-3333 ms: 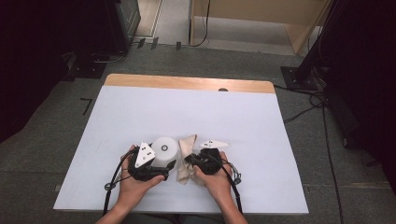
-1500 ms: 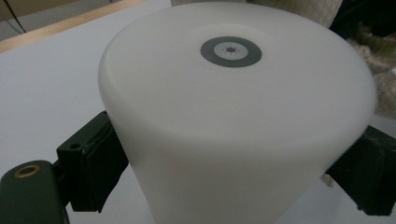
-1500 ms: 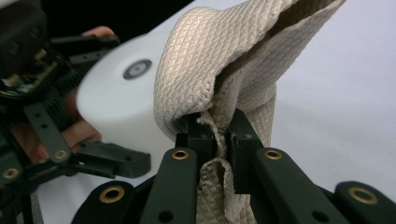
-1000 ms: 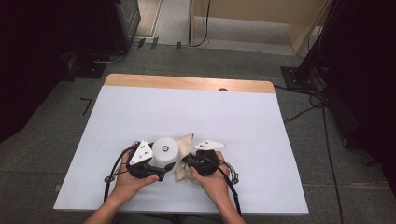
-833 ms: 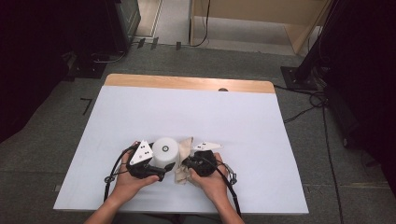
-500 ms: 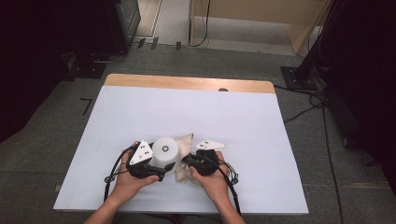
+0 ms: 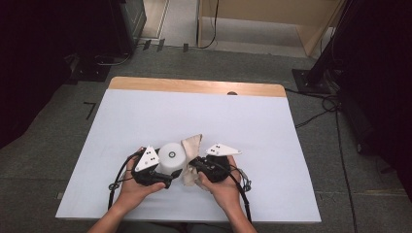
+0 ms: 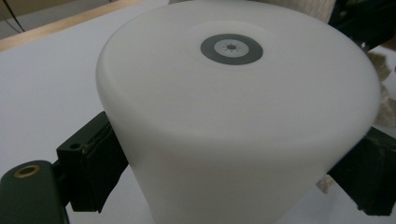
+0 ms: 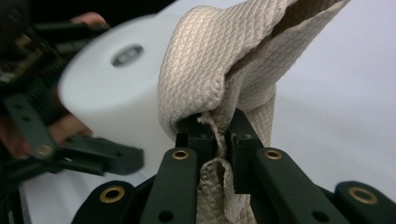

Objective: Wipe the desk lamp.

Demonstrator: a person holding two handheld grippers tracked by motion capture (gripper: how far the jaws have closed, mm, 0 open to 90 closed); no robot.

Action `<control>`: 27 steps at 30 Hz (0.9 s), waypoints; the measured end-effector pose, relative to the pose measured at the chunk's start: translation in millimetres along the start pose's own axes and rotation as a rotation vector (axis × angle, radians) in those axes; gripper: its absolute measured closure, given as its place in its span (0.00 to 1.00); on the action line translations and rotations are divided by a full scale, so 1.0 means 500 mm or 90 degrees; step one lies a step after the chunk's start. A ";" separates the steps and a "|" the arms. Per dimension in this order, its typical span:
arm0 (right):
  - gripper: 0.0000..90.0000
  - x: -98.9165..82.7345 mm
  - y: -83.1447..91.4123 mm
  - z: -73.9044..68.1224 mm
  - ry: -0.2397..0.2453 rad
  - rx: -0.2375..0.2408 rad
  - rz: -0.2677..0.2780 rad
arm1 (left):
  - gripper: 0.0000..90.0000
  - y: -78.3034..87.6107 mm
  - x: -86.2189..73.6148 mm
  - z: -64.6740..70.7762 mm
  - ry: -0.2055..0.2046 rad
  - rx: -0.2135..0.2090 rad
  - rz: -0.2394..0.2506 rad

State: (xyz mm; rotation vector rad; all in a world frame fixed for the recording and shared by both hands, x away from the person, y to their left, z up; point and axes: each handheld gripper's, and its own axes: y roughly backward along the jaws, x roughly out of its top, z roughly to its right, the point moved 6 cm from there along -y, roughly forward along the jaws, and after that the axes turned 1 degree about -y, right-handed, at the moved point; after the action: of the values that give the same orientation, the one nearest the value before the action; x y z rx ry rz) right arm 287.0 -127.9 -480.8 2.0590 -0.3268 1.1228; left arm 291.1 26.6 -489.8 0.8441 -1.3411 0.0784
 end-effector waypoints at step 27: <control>0.92 -0.003 -0.004 0.005 -0.027 0.006 -0.003 | 0.09 -0.001 0.000 0.000 0.000 -0.001 0.001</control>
State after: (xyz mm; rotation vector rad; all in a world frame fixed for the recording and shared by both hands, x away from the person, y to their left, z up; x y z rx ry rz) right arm 288.9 -128.4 -484.0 2.0928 -0.3376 1.0814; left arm 291.2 26.4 -490.1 0.8420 -1.3416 0.0788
